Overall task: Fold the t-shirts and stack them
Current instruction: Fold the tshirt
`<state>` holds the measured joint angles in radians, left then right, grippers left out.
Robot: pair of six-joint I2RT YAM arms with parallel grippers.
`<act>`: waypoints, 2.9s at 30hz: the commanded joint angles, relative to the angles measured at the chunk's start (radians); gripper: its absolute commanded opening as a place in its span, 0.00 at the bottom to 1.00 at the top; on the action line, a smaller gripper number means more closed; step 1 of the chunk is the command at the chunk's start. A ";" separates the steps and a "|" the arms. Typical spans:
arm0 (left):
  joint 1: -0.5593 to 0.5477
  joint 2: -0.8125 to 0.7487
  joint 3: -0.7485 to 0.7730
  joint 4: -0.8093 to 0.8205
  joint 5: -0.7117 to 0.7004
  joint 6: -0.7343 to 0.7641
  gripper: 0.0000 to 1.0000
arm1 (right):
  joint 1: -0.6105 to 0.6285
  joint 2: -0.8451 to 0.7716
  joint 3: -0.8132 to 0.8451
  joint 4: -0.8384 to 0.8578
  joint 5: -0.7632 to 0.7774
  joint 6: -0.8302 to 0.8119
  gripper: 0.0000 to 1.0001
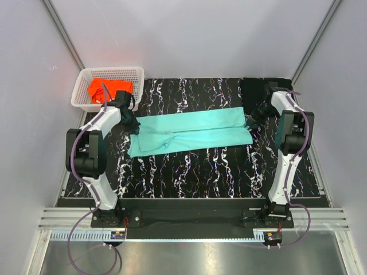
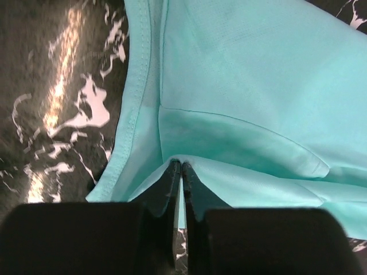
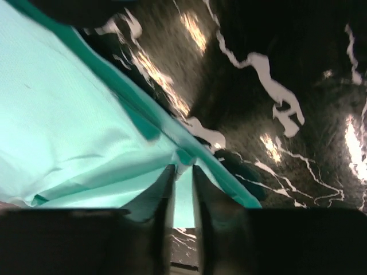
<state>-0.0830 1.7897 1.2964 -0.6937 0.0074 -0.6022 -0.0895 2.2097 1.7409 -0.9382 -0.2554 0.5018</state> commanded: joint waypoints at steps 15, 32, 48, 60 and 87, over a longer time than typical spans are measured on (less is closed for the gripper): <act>-0.027 -0.365 -0.190 0.014 0.022 0.133 0.38 | 0.204 -0.231 -0.030 -0.024 0.085 -0.100 0.42; 0.006 -0.059 -0.233 0.040 -0.046 0.176 0.13 | 0.241 -0.131 -0.198 0.067 0.166 -0.134 0.26; 0.008 -0.312 -0.237 -0.088 -0.024 0.229 0.29 | 0.237 -0.326 -0.319 0.000 0.154 -0.160 0.37; -0.172 -0.144 -0.091 0.037 0.262 0.142 0.31 | 0.356 -0.177 -0.118 0.088 -0.213 -0.054 0.38; -0.262 -0.030 -0.063 0.085 0.376 0.093 0.29 | 0.637 0.004 -0.175 0.541 -0.364 0.282 0.03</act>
<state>-0.3305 1.7515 1.2346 -0.6437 0.3447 -0.5026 0.5362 2.1998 1.5230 -0.4248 -0.5816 0.7677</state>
